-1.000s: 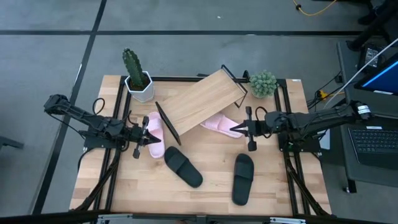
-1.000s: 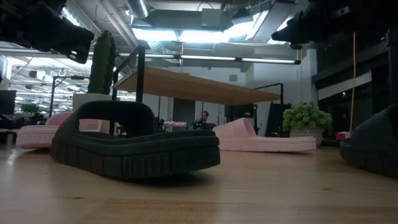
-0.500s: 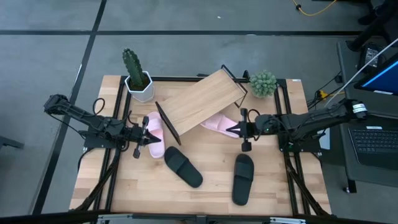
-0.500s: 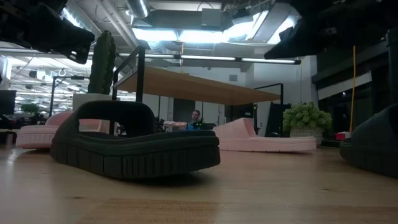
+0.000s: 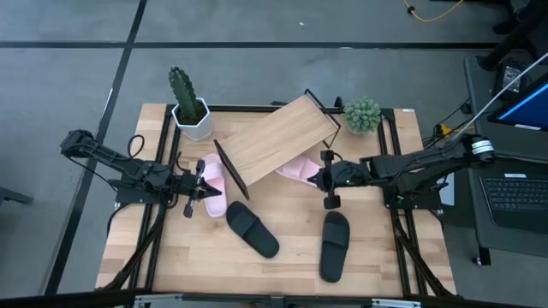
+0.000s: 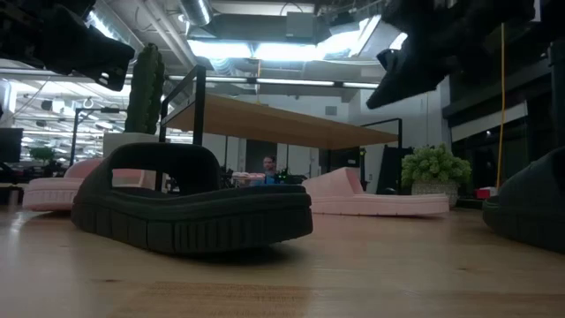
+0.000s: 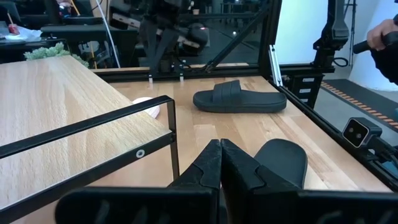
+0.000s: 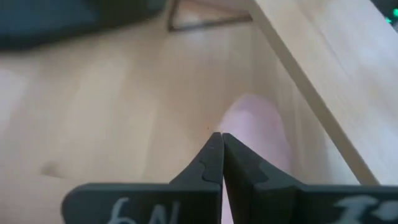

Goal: Pick and place slides into the shelf
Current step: Put the right pink slides on the shelf

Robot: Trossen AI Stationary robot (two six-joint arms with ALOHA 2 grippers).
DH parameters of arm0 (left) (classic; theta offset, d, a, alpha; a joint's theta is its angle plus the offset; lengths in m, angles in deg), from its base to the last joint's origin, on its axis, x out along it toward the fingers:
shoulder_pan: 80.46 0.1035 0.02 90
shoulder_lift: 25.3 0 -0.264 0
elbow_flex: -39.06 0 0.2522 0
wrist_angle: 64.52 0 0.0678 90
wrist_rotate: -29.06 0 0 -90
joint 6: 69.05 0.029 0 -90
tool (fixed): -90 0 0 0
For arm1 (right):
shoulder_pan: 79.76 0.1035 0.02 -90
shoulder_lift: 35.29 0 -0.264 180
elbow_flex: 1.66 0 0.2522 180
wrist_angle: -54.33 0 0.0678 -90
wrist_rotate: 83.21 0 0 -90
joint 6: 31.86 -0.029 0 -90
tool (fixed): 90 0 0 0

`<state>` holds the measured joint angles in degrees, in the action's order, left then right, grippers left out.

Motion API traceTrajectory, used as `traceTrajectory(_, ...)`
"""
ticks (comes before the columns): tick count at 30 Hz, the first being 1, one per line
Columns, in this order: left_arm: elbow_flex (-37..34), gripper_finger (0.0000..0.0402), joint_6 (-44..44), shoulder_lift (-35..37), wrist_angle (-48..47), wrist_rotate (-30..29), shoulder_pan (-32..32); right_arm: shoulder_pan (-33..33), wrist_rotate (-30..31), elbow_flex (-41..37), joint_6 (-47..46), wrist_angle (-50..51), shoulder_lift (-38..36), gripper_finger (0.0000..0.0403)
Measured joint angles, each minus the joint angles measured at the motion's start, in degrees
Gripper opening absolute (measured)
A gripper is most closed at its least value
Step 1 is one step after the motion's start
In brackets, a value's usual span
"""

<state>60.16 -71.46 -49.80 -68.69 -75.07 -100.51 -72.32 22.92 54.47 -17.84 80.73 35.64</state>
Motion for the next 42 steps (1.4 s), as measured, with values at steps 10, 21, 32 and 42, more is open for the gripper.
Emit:
traceTrajectory(10,0.0,0.0,0.0,0.0,-0.01,0.0,0.0,-0.7,4.45,0.0,0.14,2.58,3.77,0.0016)
traceTrajectory(21,0.0,0.0,0.0,0.02,-0.03,0.0,0.0,-0.7,8.3,0.0,6.45,0.63,8.66,0.0078)
traceTrajectory(32,0.0,0.0,0.0,0.0,-0.06,0.0,0.0,-0.86,11.71,0.0,9.1,-3.9,12.11,0.0131)
traceTrajectory(42,0.0,0.0,0.0,0.02,-0.1,0.0,0.0,-2.17,14.39,0.0,12.01,-9.4,17.31,0.0119)
